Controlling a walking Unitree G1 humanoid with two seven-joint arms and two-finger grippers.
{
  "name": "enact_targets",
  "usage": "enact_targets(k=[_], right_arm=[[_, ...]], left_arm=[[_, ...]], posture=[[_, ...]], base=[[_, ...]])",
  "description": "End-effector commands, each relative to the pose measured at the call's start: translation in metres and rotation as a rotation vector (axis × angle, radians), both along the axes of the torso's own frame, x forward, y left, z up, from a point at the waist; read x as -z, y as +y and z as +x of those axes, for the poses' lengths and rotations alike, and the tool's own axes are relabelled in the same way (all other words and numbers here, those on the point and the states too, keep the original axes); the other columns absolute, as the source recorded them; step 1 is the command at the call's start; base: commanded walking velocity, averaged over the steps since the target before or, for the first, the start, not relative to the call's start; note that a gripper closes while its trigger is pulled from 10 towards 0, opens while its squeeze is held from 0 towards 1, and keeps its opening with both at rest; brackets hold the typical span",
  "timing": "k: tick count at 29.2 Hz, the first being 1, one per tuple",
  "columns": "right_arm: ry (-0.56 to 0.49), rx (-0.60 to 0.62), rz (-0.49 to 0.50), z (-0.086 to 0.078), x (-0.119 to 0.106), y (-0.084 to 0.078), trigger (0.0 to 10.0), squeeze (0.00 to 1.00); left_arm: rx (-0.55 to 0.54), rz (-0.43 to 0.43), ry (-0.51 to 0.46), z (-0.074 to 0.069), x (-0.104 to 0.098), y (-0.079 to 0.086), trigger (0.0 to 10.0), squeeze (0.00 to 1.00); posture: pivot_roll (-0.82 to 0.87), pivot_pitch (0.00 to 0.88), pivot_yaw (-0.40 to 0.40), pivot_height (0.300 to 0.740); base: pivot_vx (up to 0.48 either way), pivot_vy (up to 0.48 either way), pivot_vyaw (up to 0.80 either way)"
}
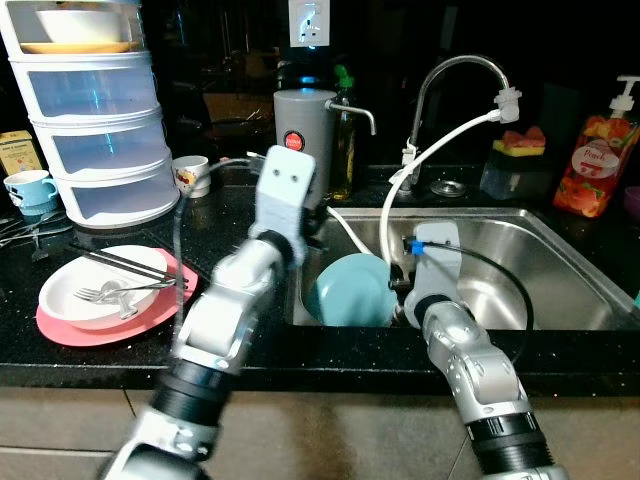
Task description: Kitchen organization
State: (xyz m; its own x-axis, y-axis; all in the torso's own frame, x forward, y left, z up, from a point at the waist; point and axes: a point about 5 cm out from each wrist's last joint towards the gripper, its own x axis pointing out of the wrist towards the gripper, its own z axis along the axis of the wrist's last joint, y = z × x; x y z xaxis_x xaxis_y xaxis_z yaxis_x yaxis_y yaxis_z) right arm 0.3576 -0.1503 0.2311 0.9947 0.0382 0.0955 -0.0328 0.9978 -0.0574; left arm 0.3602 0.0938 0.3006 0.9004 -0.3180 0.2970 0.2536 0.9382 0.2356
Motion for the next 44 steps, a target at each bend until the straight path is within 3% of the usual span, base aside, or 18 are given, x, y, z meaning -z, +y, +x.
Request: enact_targets(k=[1,2,3,4,5,7,8,10,13,15,17,27,28,29,35,36,37,44], right_arm=[[-0.079,-0.014,0.018,-0.004,-0.016,0.003,10.0,1.0],[-0.101,-0.014,0.025,-0.006,-0.021,0.003,10.0,1.0],[-0.137,-0.022,0.038,-0.008,-0.028,0.003,10.0,0.9],[-0.169,-0.029,0.048,-0.011,-0.035,0.002,10.0,0.0],[-0.192,-0.033,0.055,-0.012,-0.04,0.002,10.0,0.0],[-0.215,-0.035,0.062,-0.015,-0.045,0.001,10.0,0.0],[-0.215,-0.035,0.062,-0.015,-0.045,0.001,10.0,0.0],[-0.218,-0.034,0.061,-0.017,-0.045,0.001,10.0,0.0],[-0.217,-0.037,0.064,-0.018,-0.045,0.001,10.0,0.0],[-0.217,-0.042,0.066,-0.018,-0.045,0.002,10.0,0.0],[-0.217,-0.042,0.066,-0.018,-0.045,0.002,10.0,0.0],[-0.219,-0.047,0.067,-0.017,-0.046,0.003,10.0,0.0],[-0.219,-0.048,0.067,-0.017,-0.046,0.004,10.0,0.0],[-0.219,-0.049,0.068,-0.017,-0.046,0.004,10.0,0.0],[-0.22,-0.051,0.068,-0.016,-0.046,0.004,10.0,0.0],[-0.219,-0.051,0.068,-0.016,-0.046,0.004,10.0,0.0],[-0.219,-0.05,0.066,-0.016,-0.046,0.004,10.0,0.0],[-0.223,-0.046,0.066,-0.016,-0.048,0.003,10.0,0.0]], left_arm=[[-0.051,0.118,-0.016,0.001,-0.002,0.01,10.0,0.0],[-0.079,0.162,-0.019,0.001,-0.002,0.016,10.0,0.0],[-0.122,0.207,-0.046,0.002,-0.003,0.026,10.0,0.0],[-0.163,0.22,-0.048,0.002,-0.004,0.039,10.0,0.0],[-0.199,0.211,-0.036,0.003,-0.004,0.051,10.0,0.0],[-0.23,-0.034,0.072,0.003,-0.006,0.079,10.0,0.0],[-0.23,-0.034,0.072,0.003,-0.006,0.079,10.0,0.0],[-0.214,-0.347,0.149,0.0,-0.008,0.098,10.0,0.0],[-0.222,-0.62,0.195,-0.005,-0.001,0.114,10.0,0.0],[-0.337,-0.772,0.208,-0.011,0.008,0.129,10.0,0.0],[-0.337,-0.772,0.208,-0.011,0.008,0.129,10.0,0.0],[-0.643,-0.994,0.284,-0.023,0.006,0.171,10.0,0.0],[-0.668,-1.0,0.29,-0.023,0.006,0.173,10.0,0.43],[-0.675,-1.009,0.289,-0.023,0.006,0.174,10.0,1.0],[-0.692,-1.025,0.33,-0.02,0.009,0.172,10.0,1.0],[-0.69,-1.044,0.347,-0.018,0.011,0.171,10.0,0.3],[-0.686,-1.089,0.378,-0.014,0.016,0.169,10.0,0.0],[-0.621,-1.195,0.44,-0.002,0.023,0.164,10.0,0.0]], posture=[[0.02,0.041,-0.009,0.74],[0.02,0.041,-0.009,0.74],[0.03,0.043,-0.008,0.74],[0.03,0.044,-0.007,0.74],[0.03,0.045,-0.007,0.74],[0.03,0.047,-0.008,0.74],[0.03,0.047,-0.008,0.74],[0.04,0.048,-0.011,0.74],[0.05,0.049,-0.014,0.74],[0.06,0.054,-0.016,0.74],[0.06,0.054,-0.016,0.74],[0.08,0.058,-0.018,0.74],[0.08,0.058,-0.018,0.74],[0.07,0.057,-0.018,0.74],[0.07,0.055,-0.021,0.74],[0.07,0.055,-0.021,0.74],[0.06,0.053,-0.021,0.74],[0.06,0.052,-0.022,0.74]], base=[[0.0,0.0,0.0],[0.0,0.0,0.0],[0.0,0.0,0.0],[0.0,0.0,0.0],[0.0,0.0,0.0],[0.0,0.0,0.0],[0.0,0.0,0.0],[0.0,0.0,0.0],[0.0,0.0,0.0],[0.0,0.0,0.0],[0.0,0.0,0.0],[0.0,0.0,0.0],[0.0,0.0,0.0],[0.0,0.0,0.0],[0.0,0.0,0.0],[0.0,0.0,0.0],[0.0,0.0,0.0],[0.0,0.0,0.0]])
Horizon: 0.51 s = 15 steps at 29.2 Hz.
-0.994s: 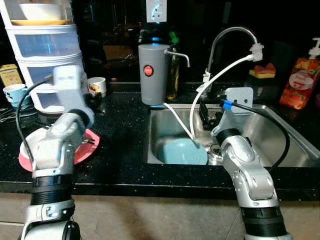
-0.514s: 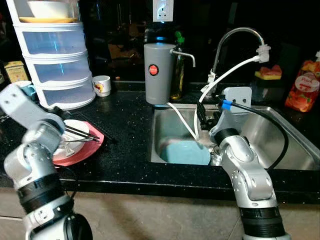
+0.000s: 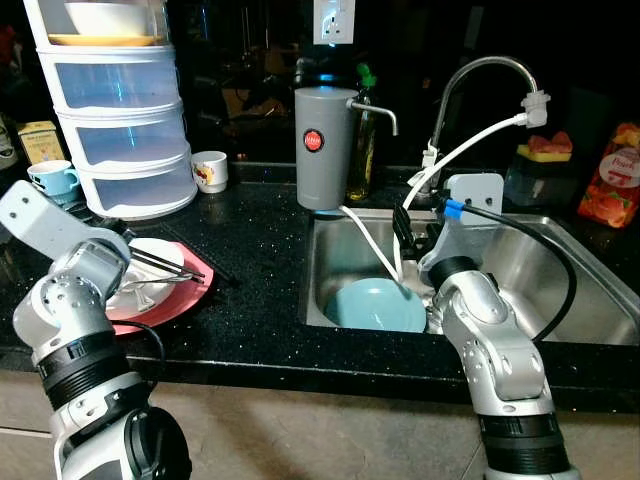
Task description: Kitchen organization
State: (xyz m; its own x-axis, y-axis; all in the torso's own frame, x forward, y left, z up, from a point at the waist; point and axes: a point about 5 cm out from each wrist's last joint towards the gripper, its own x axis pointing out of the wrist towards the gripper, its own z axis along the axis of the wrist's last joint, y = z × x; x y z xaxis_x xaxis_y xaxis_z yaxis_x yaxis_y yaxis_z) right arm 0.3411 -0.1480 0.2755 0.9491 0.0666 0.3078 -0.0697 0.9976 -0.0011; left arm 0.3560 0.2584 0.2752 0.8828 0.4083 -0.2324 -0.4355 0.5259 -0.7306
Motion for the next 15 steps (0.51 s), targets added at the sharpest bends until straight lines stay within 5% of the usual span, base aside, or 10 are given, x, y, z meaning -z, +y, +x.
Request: enact_targets(k=[1,15], right_arm=[[-0.01,-0.002,-0.002,0.0,-0.004,0.0,10.0,0.0],[-0.018,0.013,0.001,-0.001,-0.006,-0.002,10.0,0.0]], left_arm=[[0.013,-0.064,-0.017,0.005,-0.001,-0.002,10.0,0.0],[0.045,-0.133,-0.032,0.018,0.001,-0.007,10.0,0.0]], posture=[[0.05,0.05,-0.022,0.74],[0.04,0.047,-0.017,0.74]], base=[[0.0,0.0,0.0],[0.0,0.0,0.0]])
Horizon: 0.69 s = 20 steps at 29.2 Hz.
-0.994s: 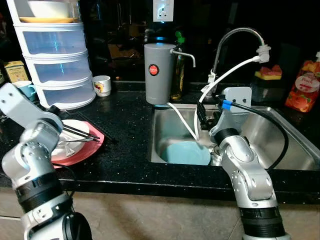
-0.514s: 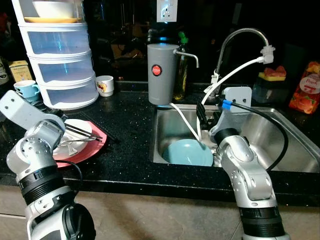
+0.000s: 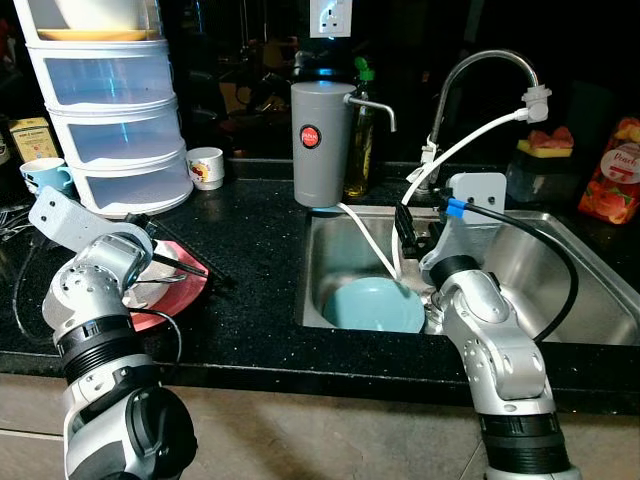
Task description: Kitchen organization
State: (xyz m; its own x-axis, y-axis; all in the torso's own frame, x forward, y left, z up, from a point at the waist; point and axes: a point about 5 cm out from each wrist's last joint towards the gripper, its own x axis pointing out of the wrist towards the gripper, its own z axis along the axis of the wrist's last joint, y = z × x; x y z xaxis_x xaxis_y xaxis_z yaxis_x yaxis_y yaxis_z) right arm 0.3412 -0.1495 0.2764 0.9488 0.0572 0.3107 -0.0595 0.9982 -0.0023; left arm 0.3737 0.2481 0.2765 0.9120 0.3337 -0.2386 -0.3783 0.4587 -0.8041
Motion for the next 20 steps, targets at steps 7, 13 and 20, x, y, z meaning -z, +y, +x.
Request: enact_targets(k=[7,13,20], right_arm=[[-0.014,0.002,0.003,-0.001,-0.005,-0.001,10.0,0.0],[-0.012,-0.006,0.003,0.001,-0.004,0.0,10.0,0.0],[-0.013,-0.017,0.002,0.003,-0.005,0.003,10.0,0.0]], left_arm=[[-0.046,0.089,-0.098,-0.005,-0.022,0.006,10.0,0.0],[-0.093,0.093,-0.094,-0.016,-0.027,0.003,10.0,0.0],[-0.119,0.013,-0.013,-0.014,-0.008,0.007,10.0,0.0]], posture=[[0.04,0.048,-0.017,0.74],[0.05,0.042,-0.023,0.74],[0.06,0.038,-0.026,0.74]], base=[[0.0,0.0,0.0],[0.0,0.0,0.0],[0.0,0.0,0.0]])
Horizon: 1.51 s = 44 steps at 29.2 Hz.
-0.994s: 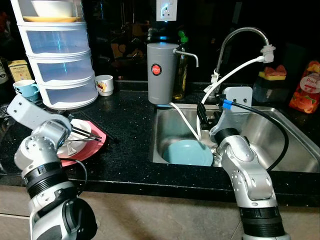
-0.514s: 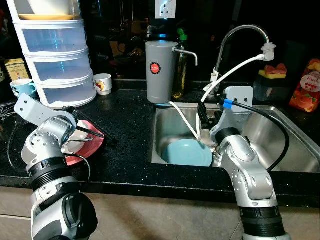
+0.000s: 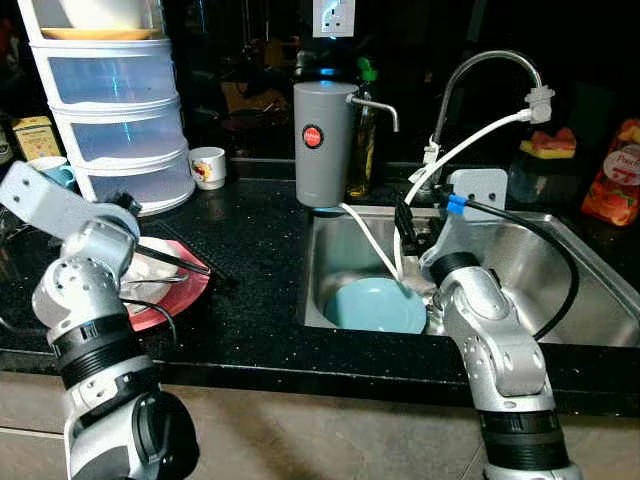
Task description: Kitchen organization
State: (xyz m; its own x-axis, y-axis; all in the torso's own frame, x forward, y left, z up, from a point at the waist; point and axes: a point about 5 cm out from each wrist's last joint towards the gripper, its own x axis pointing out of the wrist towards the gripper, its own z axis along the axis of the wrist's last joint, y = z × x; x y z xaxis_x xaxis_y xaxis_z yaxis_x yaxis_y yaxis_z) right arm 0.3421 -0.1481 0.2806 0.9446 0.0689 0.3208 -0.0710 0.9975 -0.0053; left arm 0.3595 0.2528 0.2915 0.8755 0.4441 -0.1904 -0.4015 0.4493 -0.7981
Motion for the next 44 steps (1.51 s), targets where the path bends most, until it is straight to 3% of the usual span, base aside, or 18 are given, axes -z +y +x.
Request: enact_targets(k=[1,19,20,21,22,24,25,27,28,30,31,36,39,40,44], right_arm=[[-0.003,-0.007,0.004,0.002,-0.001,0.001,10.0,0.0],[-0.005,0.009,0.002,0.0,-0.001,-0.002,10.0,0.0],[-0.006,0.01,0.003,0.0,-0.002,-0.002,10.0,0.0],[-0.006,0.01,0.003,0.0,-0.002,-0.002,10.0,0.0],[-0.008,0.011,0.003,0.0,-0.002,-0.002,10.0,0.0],[-0.009,0.012,0.003,0.0,-0.002,-0.002,10.0,0.0],[-0.01,0.012,0.003,0.0,-0.003,-0.002,10.0,0.0],[-0.013,0.015,0.006,0.0,-0.003,-0.002,10.0,0.0],[-0.013,0.016,0.006,0.0,-0.003,-0.002,10.0,0.0],[-0.013,0.016,0.006,0.0,-0.004,-0.003,10.0,0.0],[-0.013,0.018,0.007,-0.001,-0.004,-0.003,10.0,0.0],[-0.014,0.022,0.009,-0.001,-0.004,-0.004,10.0,0.0],[-0.016,0.022,0.011,-0.001,-0.004,-0.003,10.0,0.0],[-0.017,0.022,0.013,0.0,-0.005,-0.003,10.0,0.0],[-0.024,0.023,0.017,-0.001,-0.006,-0.003,10.0,0.0]], left_arm=[[-0.008,-0.037,0.024,0.0,0.008,0.002,10.0,0.0],[0.051,-0.15,0.077,0.021,0.029,-0.002,10.0,0.0],[0.062,-0.159,0.074,0.024,0.03,-0.003,8.2,0.0],[0.062,-0.159,0.074,0.024,0.03,-0.003,8.2,0.0],[0.085,-0.174,0.072,0.028,0.031,-0.006,7.5,0.0],[0.091,-0.177,0.074,0.029,0.032,-0.006,7.5,0.0],[0.094,-0.181,0.078,0.03,0.034,-0.007,6.7,0.0],[0.1,-0.189,0.085,0.032,0.038,-0.007,4.1,0.0],[0.103,-0.193,0.085,0.032,0.038,-0.007,1.8,0.0],[0.106,-0.197,0.085,0.033,0.039,-0.007,1.8,0.0],[0.106,-0.194,0.08,0.033,0.038,-0.006,0.0,0.0],[0.105,-0.182,0.068,0.034,0.036,-0.005,0.0,0.0],[0.092,-0.123,0.046,0.035,0.029,-0.003,0.0,0.0],[0.074,-0.028,0.016,0.033,0.019,-0.001,0.0,0.0],[0.098,0.12,-0.074,0.03,-0.004,-0.007,0.0,0.0]], posture=[[0.06,0.038,-0.026,0.74],[0.04,0.038,-0.022,0.74],[0.04,0.038,-0.022,0.74],[0.04,0.038,-0.022,0.74],[0.04,0.038,-0.022,0.74],[0.04,0.038,-0.022,0.74],[0.04,0.038,-0.022,0.74],[0.03,0.039,-0.018,0.74],[0.03,0.039,-0.018,0.74],[0.03,0.039,-0.018,0.74],[0.03,0.039,-0.018,0.74],[0.03,0.039,-0.018,0.74],[0.03,0.04,-0.019,0.74],[0.03,0.04,-0.019,0.74],[0.04,0.04,-0.02,0.74]], base=[[0.0,0.0,0.0],[0.0,0.0,0.0],[0.0,0.0,0.0],[0.0,0.0,0.0],[0.0,0.0,0.0],[0.0,0.0,0.0],[0.0,0.0,0.0],[0.0,0.0,0.0],[0.0,0.0,0.0],[0.0,0.0,0.0],[0.0,0.0,0.0],[0.0,0.0,0.0],[0.0,0.0,0.0],[0.0,0.0,0.0],[0.0,0.0,0.0]])
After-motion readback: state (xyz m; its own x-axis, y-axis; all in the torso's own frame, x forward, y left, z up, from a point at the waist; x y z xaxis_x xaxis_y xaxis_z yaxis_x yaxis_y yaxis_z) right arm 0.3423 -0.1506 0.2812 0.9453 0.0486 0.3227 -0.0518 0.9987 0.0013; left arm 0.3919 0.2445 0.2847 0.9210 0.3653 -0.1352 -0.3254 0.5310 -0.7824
